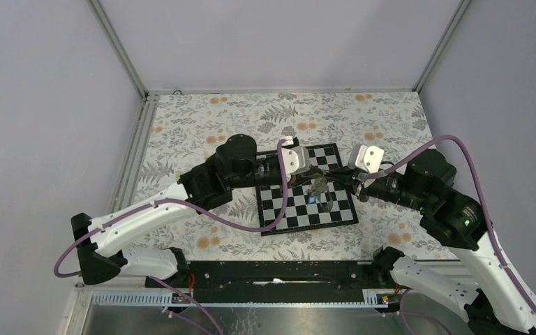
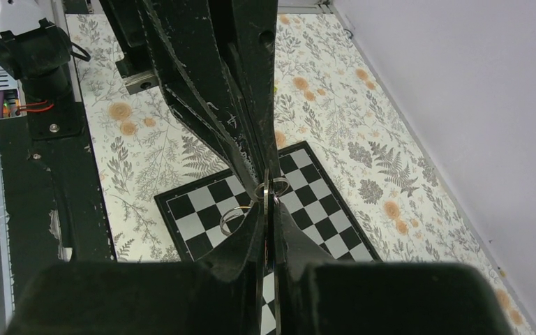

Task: Remove the keys from the keyring
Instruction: Remove the key from the keyring.

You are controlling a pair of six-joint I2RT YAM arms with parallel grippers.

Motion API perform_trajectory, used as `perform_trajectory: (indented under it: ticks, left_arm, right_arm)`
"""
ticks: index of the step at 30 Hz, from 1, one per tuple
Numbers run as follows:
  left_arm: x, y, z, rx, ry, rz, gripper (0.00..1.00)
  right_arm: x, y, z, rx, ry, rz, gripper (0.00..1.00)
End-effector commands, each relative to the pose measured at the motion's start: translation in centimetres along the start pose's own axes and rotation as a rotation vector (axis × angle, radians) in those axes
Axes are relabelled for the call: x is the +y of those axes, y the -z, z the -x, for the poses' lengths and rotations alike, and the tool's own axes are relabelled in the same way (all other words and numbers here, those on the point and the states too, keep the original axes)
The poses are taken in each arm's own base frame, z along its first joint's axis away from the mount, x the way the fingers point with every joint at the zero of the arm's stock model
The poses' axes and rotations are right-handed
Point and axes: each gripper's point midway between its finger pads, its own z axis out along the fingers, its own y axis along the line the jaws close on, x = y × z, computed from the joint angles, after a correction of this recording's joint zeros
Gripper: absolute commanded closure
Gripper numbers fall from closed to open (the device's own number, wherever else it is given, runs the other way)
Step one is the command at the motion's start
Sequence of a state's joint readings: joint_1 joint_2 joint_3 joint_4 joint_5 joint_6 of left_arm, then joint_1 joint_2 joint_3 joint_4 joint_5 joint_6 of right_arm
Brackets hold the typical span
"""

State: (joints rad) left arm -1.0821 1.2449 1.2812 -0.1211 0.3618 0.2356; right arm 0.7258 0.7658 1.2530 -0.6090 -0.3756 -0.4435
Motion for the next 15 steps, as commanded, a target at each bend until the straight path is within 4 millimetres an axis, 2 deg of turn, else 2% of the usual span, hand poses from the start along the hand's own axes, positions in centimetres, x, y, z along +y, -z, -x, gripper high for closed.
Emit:
perform_trajectory:
  ticks: [1, 3, 6, 10, 15]
  left_arm:
    - [0.4, 0.0, 2.3, -0.062, -0.001, 0.008, 0.93]
    - [0.3, 0.1, 2.2, -0.073, 0.002, 0.013, 0.81]
    - [0.2, 0.6, 2.3, -0.104, 0.005, 0.02, 0.68]
    - [0.0, 1.0, 2.5, -0.135, 0.013, 0.03, 0.63]
    - [0.2, 1.4, 2.5, -0.178, 0.029, 0.061, 0.63]
  right_arm:
    - [-0.5, 1.2, 3.9, -0.134, 0.058, -0.022, 1.0]
    - [-0.7, 1.4, 4.1, -0.14, 0.061, -0.034, 1.0]
    - [-1.0, 1.6, 3.9, -0.13, 0.066, -0.052, 1.0]
    - [-1.3, 1.8, 3.9, -0.128, 0.069, -0.075, 1.0]
    - [-1.5, 1.8, 4.2, -0.143, 0.064, -0.087, 1.0]
